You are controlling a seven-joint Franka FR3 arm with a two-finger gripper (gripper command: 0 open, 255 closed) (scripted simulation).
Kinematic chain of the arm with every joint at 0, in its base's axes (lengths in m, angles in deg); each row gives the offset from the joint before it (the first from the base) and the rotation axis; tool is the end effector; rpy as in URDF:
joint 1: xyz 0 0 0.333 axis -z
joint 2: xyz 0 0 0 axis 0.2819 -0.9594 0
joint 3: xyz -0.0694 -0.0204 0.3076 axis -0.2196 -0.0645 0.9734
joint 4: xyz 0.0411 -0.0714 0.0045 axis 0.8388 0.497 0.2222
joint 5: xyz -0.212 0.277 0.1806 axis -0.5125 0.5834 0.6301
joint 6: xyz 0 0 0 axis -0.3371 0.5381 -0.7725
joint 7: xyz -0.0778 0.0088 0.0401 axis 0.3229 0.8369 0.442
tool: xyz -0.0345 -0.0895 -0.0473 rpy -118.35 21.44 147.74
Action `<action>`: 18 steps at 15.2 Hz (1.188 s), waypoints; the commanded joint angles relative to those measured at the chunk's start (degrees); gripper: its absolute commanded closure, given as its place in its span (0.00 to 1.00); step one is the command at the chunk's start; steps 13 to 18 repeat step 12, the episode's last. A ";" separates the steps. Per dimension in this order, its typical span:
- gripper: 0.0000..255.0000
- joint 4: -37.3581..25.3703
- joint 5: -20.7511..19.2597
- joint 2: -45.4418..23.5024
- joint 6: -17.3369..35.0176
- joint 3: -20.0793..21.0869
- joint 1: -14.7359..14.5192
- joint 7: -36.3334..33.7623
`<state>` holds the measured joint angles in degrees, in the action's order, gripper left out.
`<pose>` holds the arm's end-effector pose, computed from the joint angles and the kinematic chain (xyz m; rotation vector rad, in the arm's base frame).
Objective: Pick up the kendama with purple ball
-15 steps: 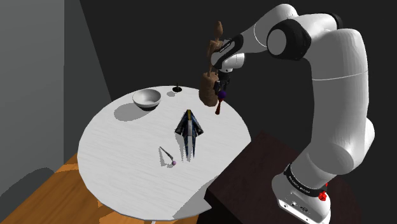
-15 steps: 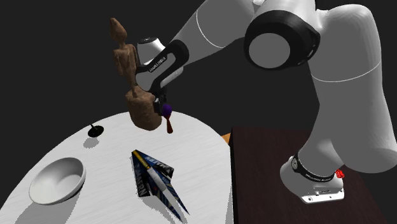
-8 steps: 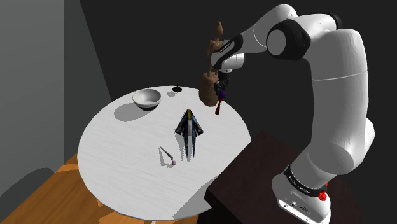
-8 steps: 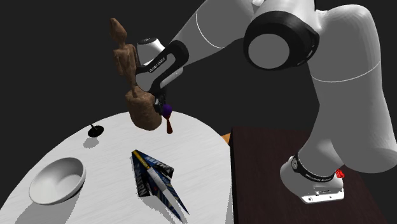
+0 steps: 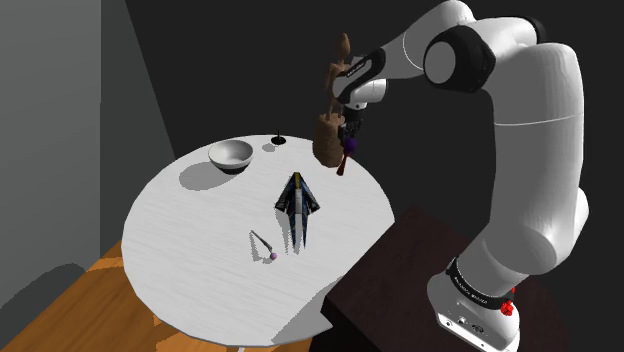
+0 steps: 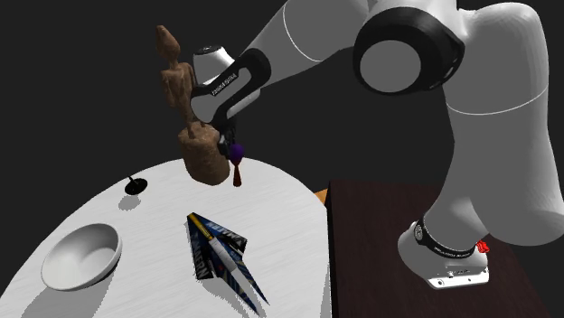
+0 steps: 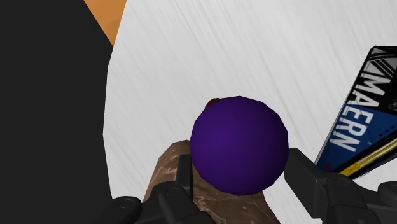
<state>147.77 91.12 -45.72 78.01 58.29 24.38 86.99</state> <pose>0.6024 -0.2670 0.2533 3.1390 0.0336 -0.0259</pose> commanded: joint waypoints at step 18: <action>1.00 -1.67 -1.95 4.93 -6.37 -1.25 -0.81 -1.15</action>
